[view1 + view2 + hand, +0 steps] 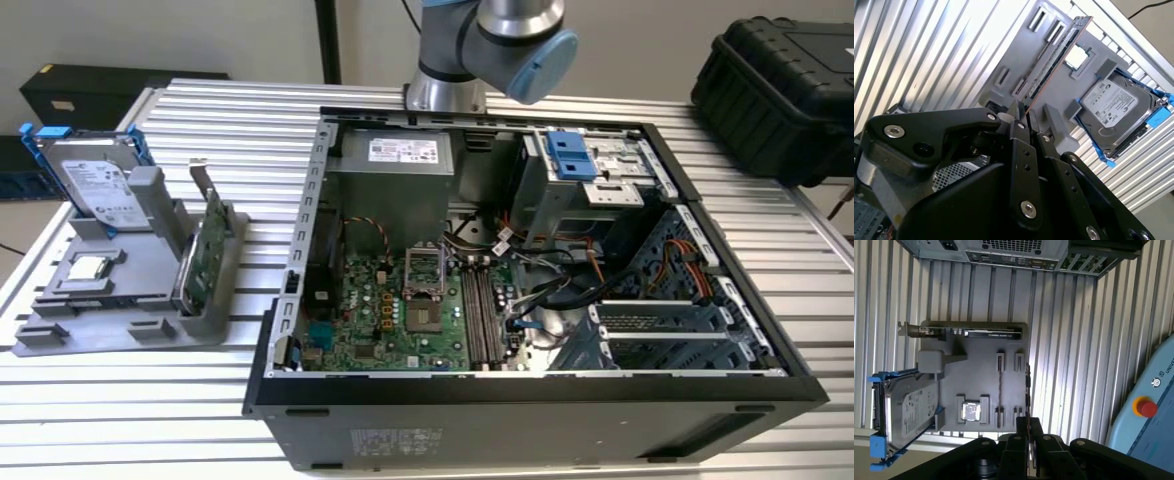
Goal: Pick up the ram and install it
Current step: 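Pick up the ram and move it above insertion slot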
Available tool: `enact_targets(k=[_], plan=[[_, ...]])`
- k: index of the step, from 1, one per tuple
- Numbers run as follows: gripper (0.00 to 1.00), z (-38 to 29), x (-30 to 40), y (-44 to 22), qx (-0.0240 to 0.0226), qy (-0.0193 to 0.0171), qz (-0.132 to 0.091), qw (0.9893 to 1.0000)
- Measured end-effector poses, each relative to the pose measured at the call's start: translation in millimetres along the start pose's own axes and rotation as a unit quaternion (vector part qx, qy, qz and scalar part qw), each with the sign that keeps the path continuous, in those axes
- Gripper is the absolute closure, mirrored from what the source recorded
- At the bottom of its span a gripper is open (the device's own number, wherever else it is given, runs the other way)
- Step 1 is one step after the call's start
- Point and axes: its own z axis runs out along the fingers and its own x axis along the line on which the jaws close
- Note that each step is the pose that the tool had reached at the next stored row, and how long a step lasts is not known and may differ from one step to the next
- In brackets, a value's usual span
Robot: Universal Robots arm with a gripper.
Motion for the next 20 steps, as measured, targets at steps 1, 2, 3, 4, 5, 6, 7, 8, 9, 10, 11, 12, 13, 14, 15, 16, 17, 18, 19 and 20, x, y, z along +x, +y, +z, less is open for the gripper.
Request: enact_targets(k=[1,2,3,4,5,6,7,8,9,10,11,12,13,14,15,16,17,18,19,20], plan=[[1.0,0.0,-0.1,0.9,0.0,0.0,0.0,1.0],[1.0,0.0,-0.1,1.6,0.0,0.0,0.0,1.0],[1.0,0.0,-0.2,2.4,0.0,0.0,0.0,1.0],[1.0,0.0,-0.2,3.1,0.0,-0.0001,0.0,1.0],[1.0,0.0,-0.3,3.8,0.0,-0.0001,0.0,1.0],[1.0,0.0,-0.3,4.5,0.0,-0.0001,0.0,1.0],[1.0,0.0,-0.4,5.2,0.0,-0.0001,0.0,1.0],[1.0,0.1,-0.4,5.9,-0.0001,-0.0001,0.0,1.0],[1.0,0.1,-0.5,6.5,0.0,-0.0001,0.0,1.0],[1.0,0.1,-0.5,7.2,0.0,-0.0001,0.0,1.0],[1.0,0.0,-0.6,7.8,0.0,-0.0001,0.0,1.0],[1.0,0.1,-0.6,8.4,0.0,-0.0001,0.0,1.0],[1.0,0.0,-0.7,9.1,0.0,-0.0001,0.0,1.0],[1.0,0.1,-0.7,9.6,-0.0001,-0.0001,0.0,1.0],[1.0,0.1,-0.8,10.3,-0.0001,-0.0001,0.0,1.0],[1.0,0.1,-0.8,10.9,0.0,-0.0001,0.0,1.0],[1.0,0.1,-0.8,11.5,0.0,-0.0001,0.0,1.0],[1.0,0.0,-0.9,12.2,0.0,-0.0001,0.0,1.0],[1.0,0.0,-1.0,12.7,0.0,-0.0001,0.0,1.0],[1.0,0.1,-1.0,13.2,-0.0001,-0.0001,0.0,1.0]])
